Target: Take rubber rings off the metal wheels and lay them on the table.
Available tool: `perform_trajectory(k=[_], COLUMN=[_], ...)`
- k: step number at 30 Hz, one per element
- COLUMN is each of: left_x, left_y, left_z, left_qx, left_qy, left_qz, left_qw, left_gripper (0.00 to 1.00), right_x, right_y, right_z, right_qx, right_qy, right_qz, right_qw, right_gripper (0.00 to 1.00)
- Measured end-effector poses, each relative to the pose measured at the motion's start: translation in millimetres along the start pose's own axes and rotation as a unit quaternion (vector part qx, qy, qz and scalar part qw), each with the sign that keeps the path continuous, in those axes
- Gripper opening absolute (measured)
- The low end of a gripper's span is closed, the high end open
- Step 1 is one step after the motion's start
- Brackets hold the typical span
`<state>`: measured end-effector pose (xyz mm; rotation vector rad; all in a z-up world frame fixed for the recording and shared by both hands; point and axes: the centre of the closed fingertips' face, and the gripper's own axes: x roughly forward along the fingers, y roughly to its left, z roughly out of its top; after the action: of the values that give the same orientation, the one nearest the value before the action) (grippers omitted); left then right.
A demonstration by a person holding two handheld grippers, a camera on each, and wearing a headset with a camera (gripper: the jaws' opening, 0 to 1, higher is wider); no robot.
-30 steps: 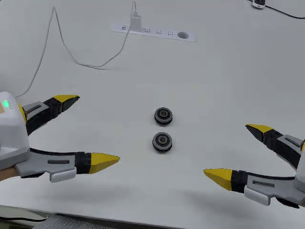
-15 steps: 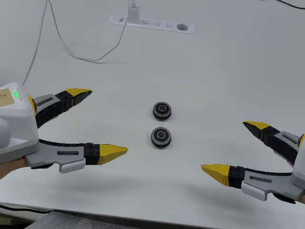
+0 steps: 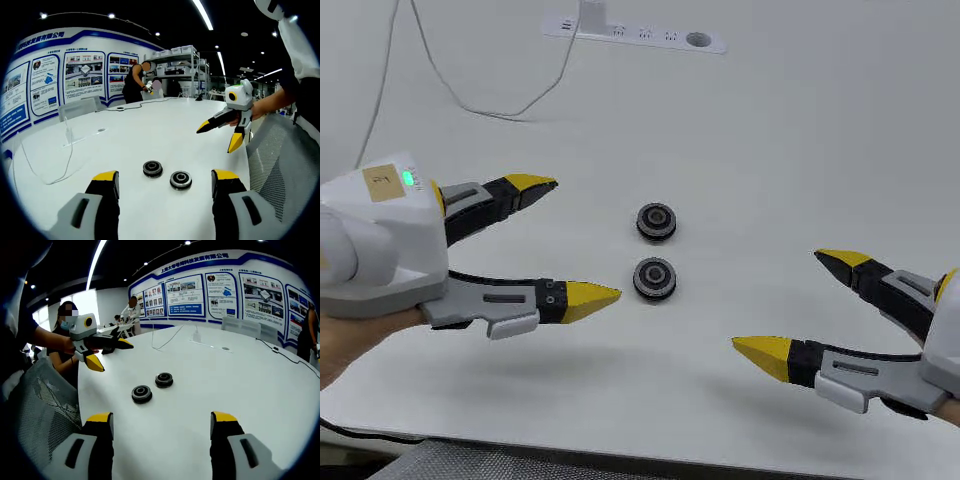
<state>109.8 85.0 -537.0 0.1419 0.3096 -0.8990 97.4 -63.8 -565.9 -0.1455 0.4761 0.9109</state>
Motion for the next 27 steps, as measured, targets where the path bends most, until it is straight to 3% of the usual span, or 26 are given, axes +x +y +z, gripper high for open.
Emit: perform_trajectory(k=[4, 20, 27], left_x=[10.0, 48.4, 54.9], left_y=[-5.2, -20.3, -23.7], left_z=[-3.8, -20.1, -25.8], left_qx=[-0.005, 0.027, 0.033], left_qy=[0.008, 0.050, 0.058], left_qz=[-0.016, -0.056, -0.068], left_qw=[0.9998, 0.9968, 0.9954], left_gripper=[0.72, 0.46, 0.38], right_x=[1.3, 5.3, 6.9], right_y=[5.4, 9.0, 9.4], right_z=[0.2, -4.3, -5.1], right_qx=[0.009, 0.030, 0.032], right_qy=[-0.001, -0.001, -0.001], right_qz=[0.005, 0.020, 0.024], right_qw=[1.0000, 0.9993, 0.9992], right_gripper=[0.75, 0.71, 0.69])
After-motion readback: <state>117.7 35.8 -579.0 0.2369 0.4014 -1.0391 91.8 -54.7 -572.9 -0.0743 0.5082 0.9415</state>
